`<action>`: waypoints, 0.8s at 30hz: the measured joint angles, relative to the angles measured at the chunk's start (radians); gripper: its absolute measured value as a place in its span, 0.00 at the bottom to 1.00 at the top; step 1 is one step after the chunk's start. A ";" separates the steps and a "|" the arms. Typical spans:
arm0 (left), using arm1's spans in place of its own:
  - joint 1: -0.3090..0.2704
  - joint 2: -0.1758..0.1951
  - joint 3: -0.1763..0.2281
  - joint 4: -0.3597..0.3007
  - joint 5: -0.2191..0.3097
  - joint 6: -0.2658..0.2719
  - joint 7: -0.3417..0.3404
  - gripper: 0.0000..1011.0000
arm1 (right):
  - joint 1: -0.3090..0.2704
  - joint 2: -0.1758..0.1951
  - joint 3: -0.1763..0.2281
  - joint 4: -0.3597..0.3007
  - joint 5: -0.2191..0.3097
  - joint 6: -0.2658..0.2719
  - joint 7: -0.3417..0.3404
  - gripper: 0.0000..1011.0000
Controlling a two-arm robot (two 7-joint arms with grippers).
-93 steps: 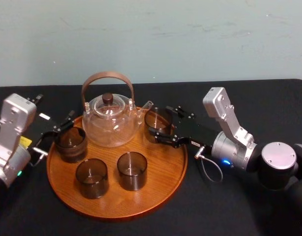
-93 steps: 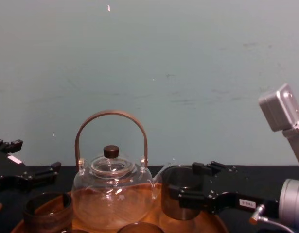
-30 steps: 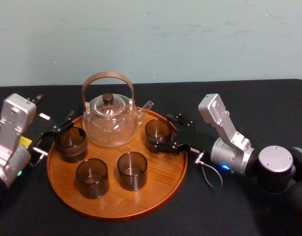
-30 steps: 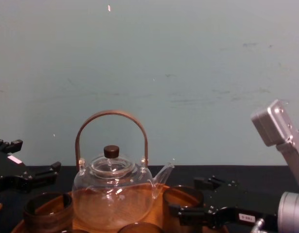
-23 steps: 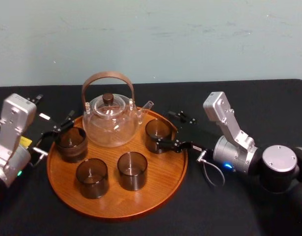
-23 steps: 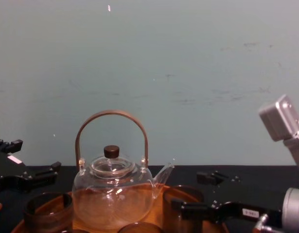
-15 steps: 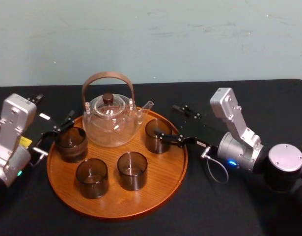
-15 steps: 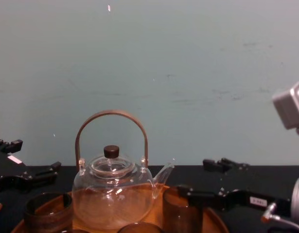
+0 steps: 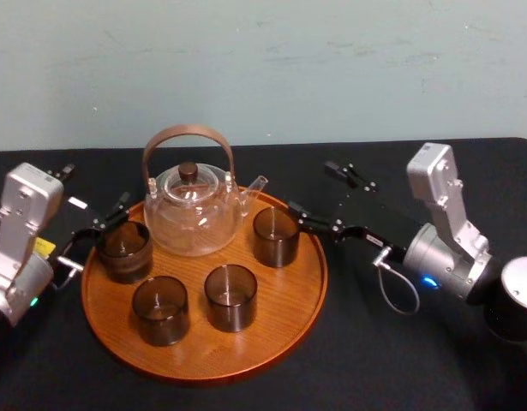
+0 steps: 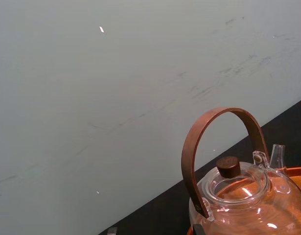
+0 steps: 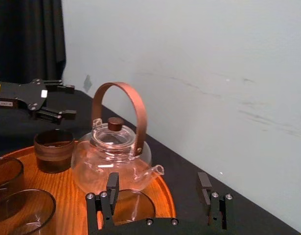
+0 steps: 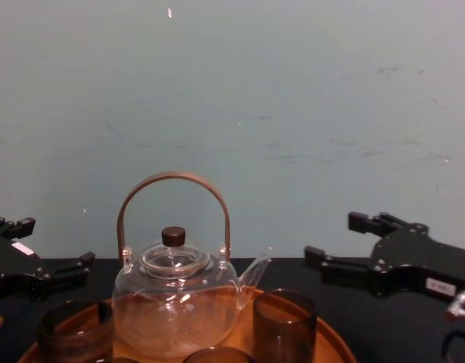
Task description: Pick up the glass from the table and place it on the tray.
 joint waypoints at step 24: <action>0.000 0.000 0.000 0.000 0.000 0.000 0.000 0.99 | -0.201 0.063 0.166 -0.150 -0.026 0.001 -0.160 0.99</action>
